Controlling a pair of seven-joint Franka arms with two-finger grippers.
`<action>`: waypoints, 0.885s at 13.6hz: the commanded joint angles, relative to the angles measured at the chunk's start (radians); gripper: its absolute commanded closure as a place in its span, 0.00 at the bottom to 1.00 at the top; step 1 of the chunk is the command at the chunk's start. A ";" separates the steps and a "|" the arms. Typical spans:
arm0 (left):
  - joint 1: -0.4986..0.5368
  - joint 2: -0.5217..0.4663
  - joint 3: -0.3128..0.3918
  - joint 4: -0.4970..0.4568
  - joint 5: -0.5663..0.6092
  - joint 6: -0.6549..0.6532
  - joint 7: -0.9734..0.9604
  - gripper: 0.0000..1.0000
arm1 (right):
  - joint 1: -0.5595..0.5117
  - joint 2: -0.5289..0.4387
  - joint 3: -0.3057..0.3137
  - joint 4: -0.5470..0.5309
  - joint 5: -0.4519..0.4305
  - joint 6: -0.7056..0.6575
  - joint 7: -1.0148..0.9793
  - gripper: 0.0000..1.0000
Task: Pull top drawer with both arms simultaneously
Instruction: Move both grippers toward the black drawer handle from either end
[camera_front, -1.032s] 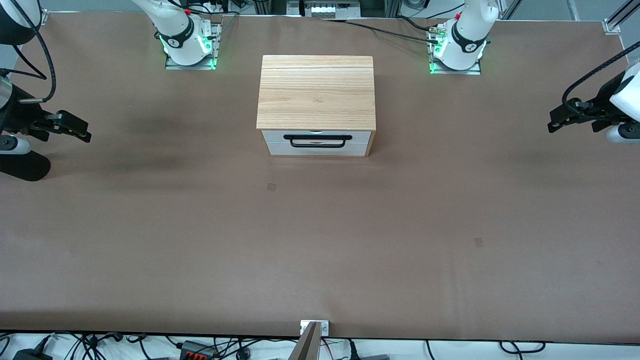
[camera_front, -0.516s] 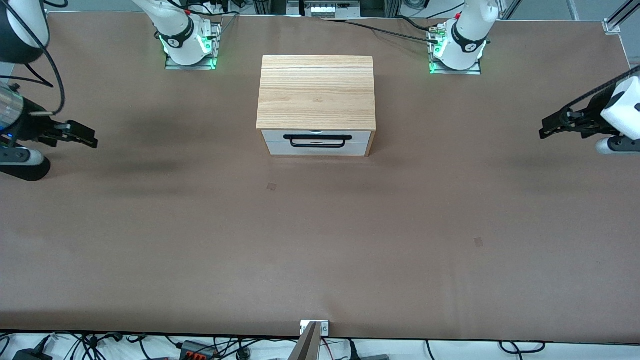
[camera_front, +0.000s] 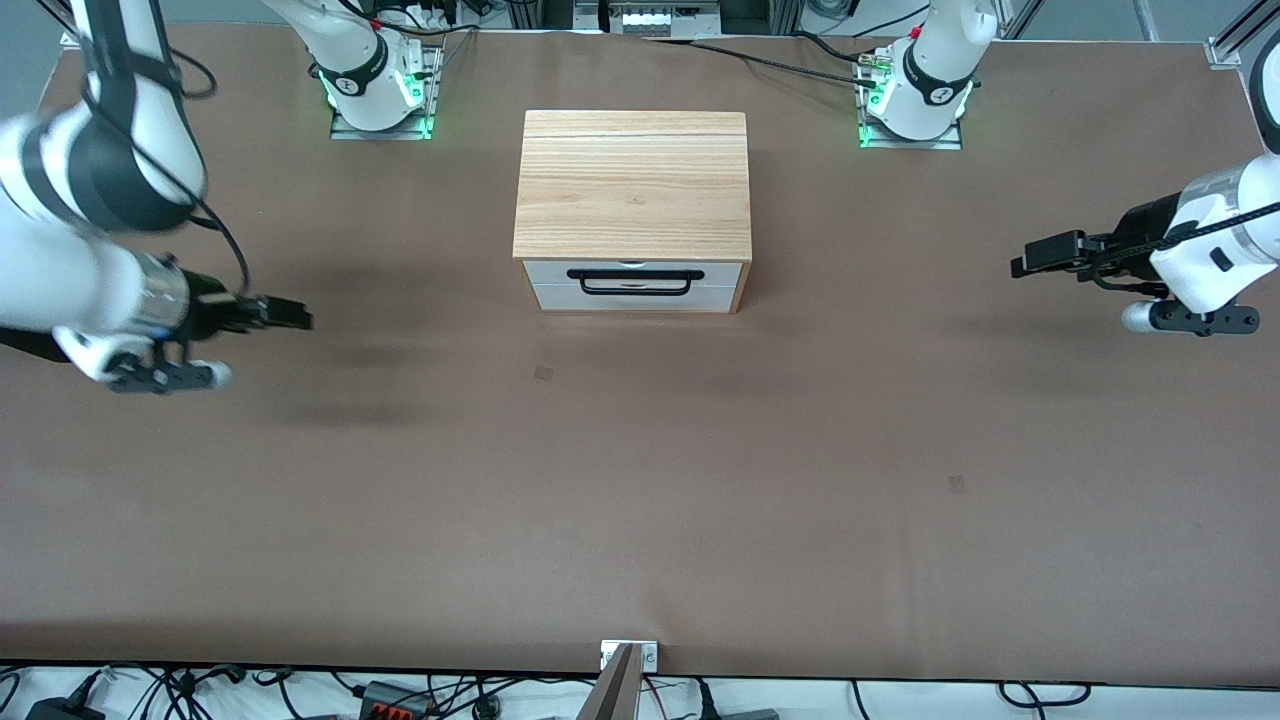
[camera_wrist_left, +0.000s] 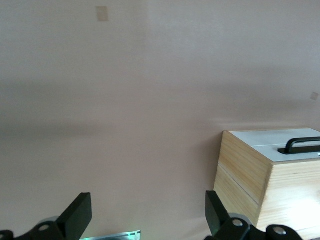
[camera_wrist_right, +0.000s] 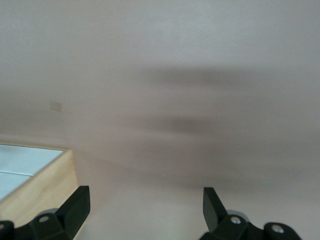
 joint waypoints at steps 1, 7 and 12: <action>-0.010 0.030 -0.007 0.045 -0.086 -0.034 0.004 0.00 | 0.041 0.086 -0.001 0.039 0.155 0.033 -0.010 0.00; 0.055 0.289 -0.007 0.042 -0.514 -0.019 0.189 0.00 | 0.162 0.143 0.001 0.013 0.570 0.056 -0.053 0.00; 0.019 0.427 -0.032 0.030 -0.637 0.032 0.543 0.00 | 0.182 0.232 0.001 -0.057 0.883 0.016 -0.552 0.00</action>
